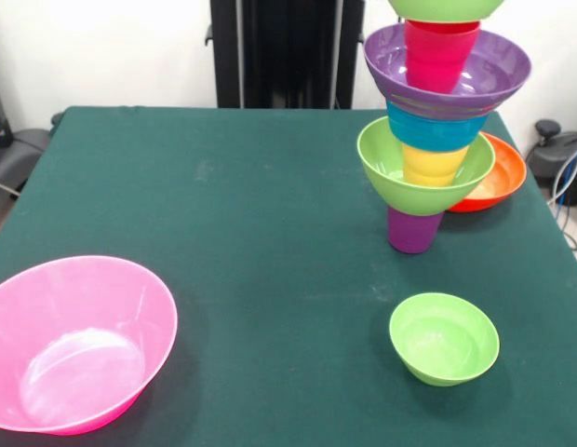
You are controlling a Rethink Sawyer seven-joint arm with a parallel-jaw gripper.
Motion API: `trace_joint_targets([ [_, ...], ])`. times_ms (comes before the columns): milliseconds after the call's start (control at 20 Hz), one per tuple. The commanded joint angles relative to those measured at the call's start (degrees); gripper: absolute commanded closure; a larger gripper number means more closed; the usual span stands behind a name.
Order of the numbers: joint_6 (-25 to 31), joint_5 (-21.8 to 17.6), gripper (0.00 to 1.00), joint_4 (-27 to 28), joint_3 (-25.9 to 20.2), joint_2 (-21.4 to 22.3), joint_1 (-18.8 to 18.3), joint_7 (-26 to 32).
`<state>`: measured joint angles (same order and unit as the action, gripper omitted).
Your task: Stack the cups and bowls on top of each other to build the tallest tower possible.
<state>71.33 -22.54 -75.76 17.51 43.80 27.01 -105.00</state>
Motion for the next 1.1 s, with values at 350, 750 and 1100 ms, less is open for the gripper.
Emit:
trace_joint_targets([
  [350,3.3,0.8,1.00,-0.1,-5.8,-2.9,0.3,-2.1],
  [750,2.4,0.5,1.00,-0.7,-5.6,-2.9,0.2,-2.1],
  [1100,2.6,0.3,1.00,-0.4,-5.7,-3.1,0.2,-1.8],
])
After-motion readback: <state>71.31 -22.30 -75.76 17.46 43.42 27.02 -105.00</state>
